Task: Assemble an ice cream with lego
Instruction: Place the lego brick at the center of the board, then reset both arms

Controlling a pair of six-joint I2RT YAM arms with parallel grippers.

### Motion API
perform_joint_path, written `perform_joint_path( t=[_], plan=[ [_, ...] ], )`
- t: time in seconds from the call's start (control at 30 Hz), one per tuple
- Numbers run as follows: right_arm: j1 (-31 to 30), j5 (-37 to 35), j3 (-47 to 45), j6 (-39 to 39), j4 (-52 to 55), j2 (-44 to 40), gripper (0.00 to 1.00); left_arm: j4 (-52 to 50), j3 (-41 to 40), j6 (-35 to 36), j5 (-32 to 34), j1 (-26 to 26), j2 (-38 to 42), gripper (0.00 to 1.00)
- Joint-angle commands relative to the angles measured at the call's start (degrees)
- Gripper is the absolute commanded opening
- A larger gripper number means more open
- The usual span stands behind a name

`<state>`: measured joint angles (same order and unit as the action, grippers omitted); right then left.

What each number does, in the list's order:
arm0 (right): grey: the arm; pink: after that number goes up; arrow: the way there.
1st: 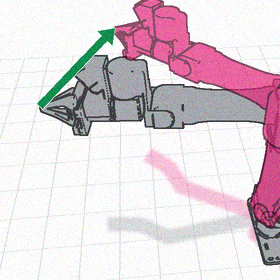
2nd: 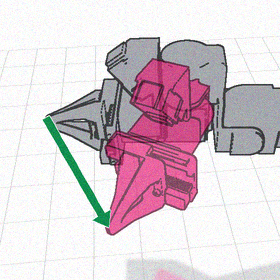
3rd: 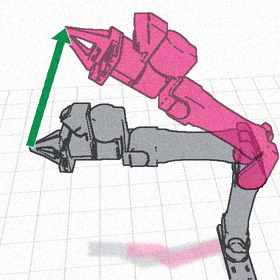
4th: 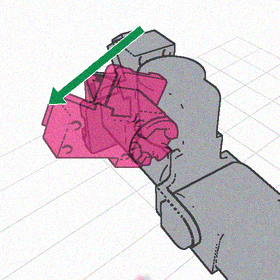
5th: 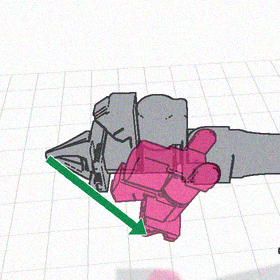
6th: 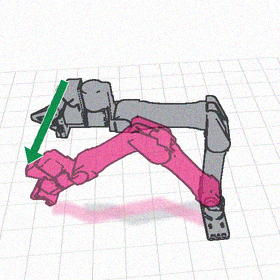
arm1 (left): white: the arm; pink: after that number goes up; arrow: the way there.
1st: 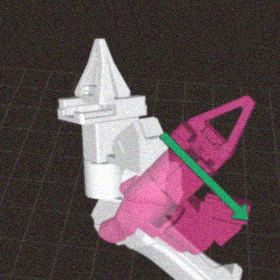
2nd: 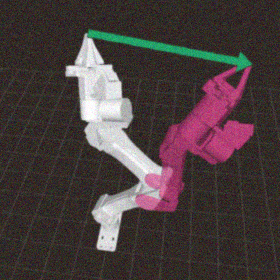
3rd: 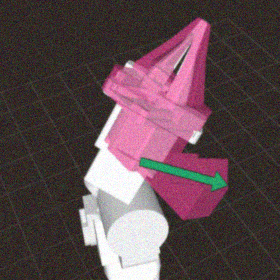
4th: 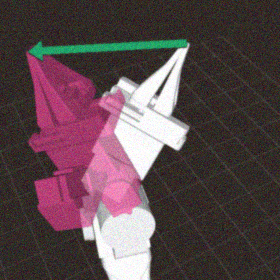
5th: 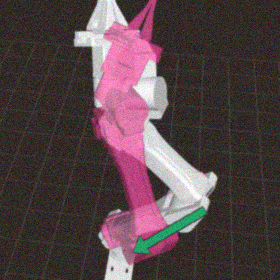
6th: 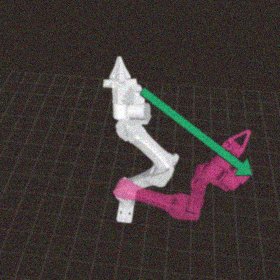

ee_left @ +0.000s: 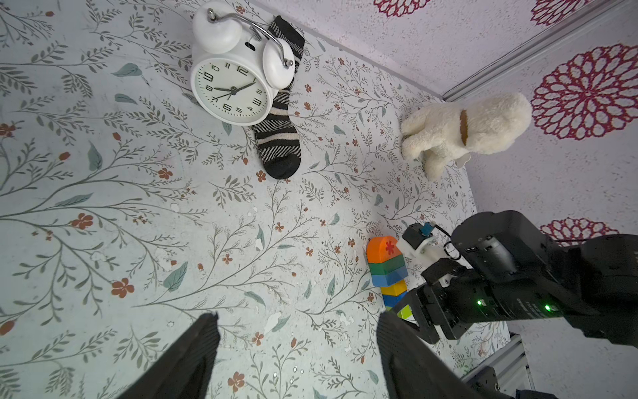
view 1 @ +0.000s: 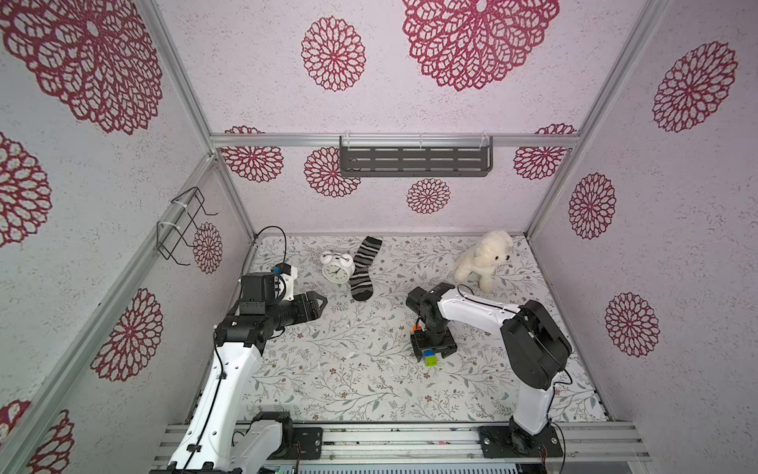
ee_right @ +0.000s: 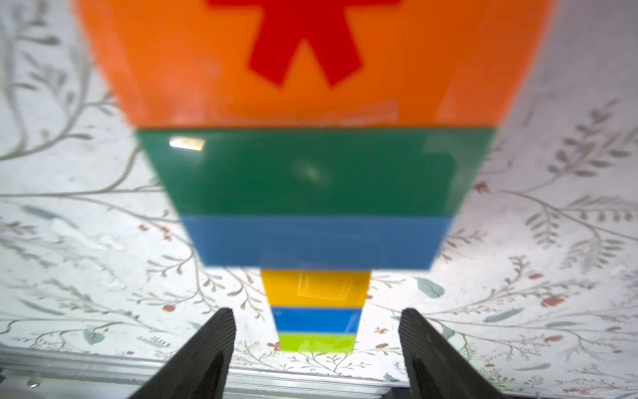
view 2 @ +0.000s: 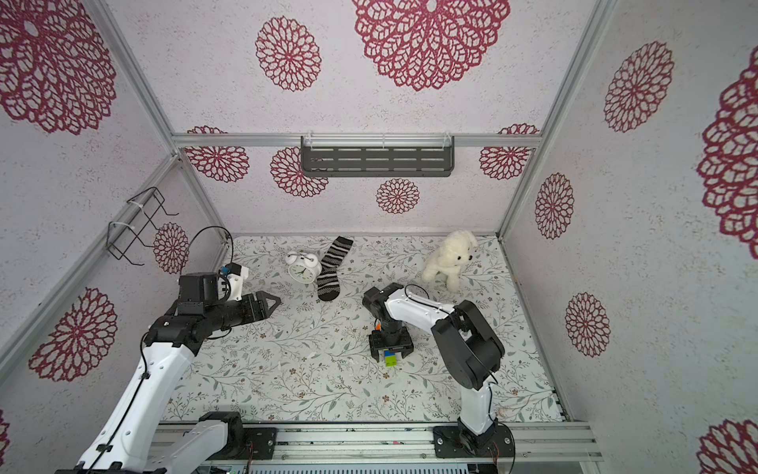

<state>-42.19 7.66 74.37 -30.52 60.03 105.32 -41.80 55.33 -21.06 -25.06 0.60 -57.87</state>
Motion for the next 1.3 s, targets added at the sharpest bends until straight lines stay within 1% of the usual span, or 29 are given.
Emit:
perform_joint_path(
  t=[0.0,0.1,0.2,0.27,0.33,0.4,0.47,0.5,0.53,0.57,0.67,0.7,0.77,0.8,0.87,0.93,0.97,1.03,1.07,1.1,1.13,1.17,1.23,1.27],
  plan=[
    [-1.1,-0.5,0.8,-1.4,2.9,-7.1,0.79,1.6,0.6,0.6,-0.9,-0.9,1.1,0.77],
    [-1.5,-2.3,1.7,0.4,0.3,-12.0,0.80,2.8,0.2,0.6,-0.9,-1.3,2.7,0.77],
    [-1.5,-2.6,1.6,5.4,-8.8,-17.4,0.80,5.5,-0.5,-0.3,-0.3,-1.7,5.0,0.77],
    [-1.6,-3.5,-1.8,7.8,-19.3,-22.3,0.82,7.4,-0.8,-0.6,2.0,-1.8,6.5,0.77],
    [-1.4,-6.0,-8.5,9.6,-31.8,-28.6,0.83,8.8,-0.7,-0.9,6.0,-1.8,7.8,0.78],
    [-1.2,-11.1,-14.8,13.1,-43.2,-34.2,0.84,10.7,-0.6,-2.3,11.8,-1.8,8.9,0.80],
    [-1.0,-19.0,-21.4,18.9,-53.1,-39.3,0.85,14.1,-1.4,-2.5,16.4,-1.7,10.4,0.82],
    [-0.9,-23.0,-24.1,21.9,-56.5,-41.1,0.85,15.9,-2.2,-2.6,18.7,-1.7,11.3,0.86],
    [-0.6,-28.7,-27.3,24.9,-60.7,-43.0,0.86,17.7,-3.2,-2.7,21.6,-1.7,12.3,0.93],
    [-0.1,-32.5,-30.4,28.0,-64.7,-44.8,0.87,19.6,-4.3,-2.3,24.8,-1.7,13.3,0.98],
    [2.3,-39.8,-40.7,36.4,-75.9,-49.7,0.88,26.8,-10.4,-0.4,33.6,-1.7,16.5,0.97],
    [3.6,-40.6,-43.8,38.3,-79.6,-51.2,0.89,29.9,-13.1,0.0,36.5,-1.7,17.3,0.97],
    [7.9,-38.6,-51.1,40.3,-86.1,-54.5,0.89,38.1,-20.7,0.2,43.0,-1.7,18.1,0.97],
    [10.2,-37.1,-54.2,40.0,-88.8,-55.9,0.89,41.8,-24.0,0.5,44.6,-1.7,17.8,0.97],
    [15.9,-33.8,-61.2,38.3,-95.5,-58.5,0.89,51.7,-32.1,2.9,45.2,-1.7,15.3,0.97],
    [21.1,-29.8,-68.1,37.3,-104.0,-60.2,0.90,61.3,-37.9,4.3,43.5,-1.8,10.9,0.97],
    [24.2,-27.7,-70.9,35.7,-107.2,-60.3,0.90,68.1,-40.7,6.9,42.5,-1.7,7.9,0.97],
    [30.3,-22.7,-74.5,32.3,-113.0,-58.7,0.90,72.1,-42.5,9.2,42.1,-1.9,2.8,0.97],
    [32.9,-20.3,-75.9,31.0,-116.6,-56.6,0.90,76.8,-43.6,10.4,43.1,-2.1,-0.3,0.97],
    [34.6,-19.2,-76.7,30.0,-119.4,-54.7,0.90,78.6,-43.0,10.6,43.9,-2.2,-2.1,0.97],
    [35.9,-18.2,-76.4,29.4,-121.1,-52.9,0.90,76.2,-41.6,11.5,40.7,-2.6,-2.8,0.97],
    [36.4,-16.6,-76.1,29.9,-122.3,-51.5,0.90,78.5,-41.6,13.9,37.4,-3.2,-4.5,0.97],
    [36.7,-17.1,-76.3,30.5,-128.1,-47.3,0.90,82.6,-40.4,15.3,35.8,-4.2,-8.9,0.97],
    [37.0,-17.0,-76.0,30.7,-130.0,-45.4,0.90,82.1,-38.9,15.5,33.7,-5.1,-10.7,0.97]
  ],
)
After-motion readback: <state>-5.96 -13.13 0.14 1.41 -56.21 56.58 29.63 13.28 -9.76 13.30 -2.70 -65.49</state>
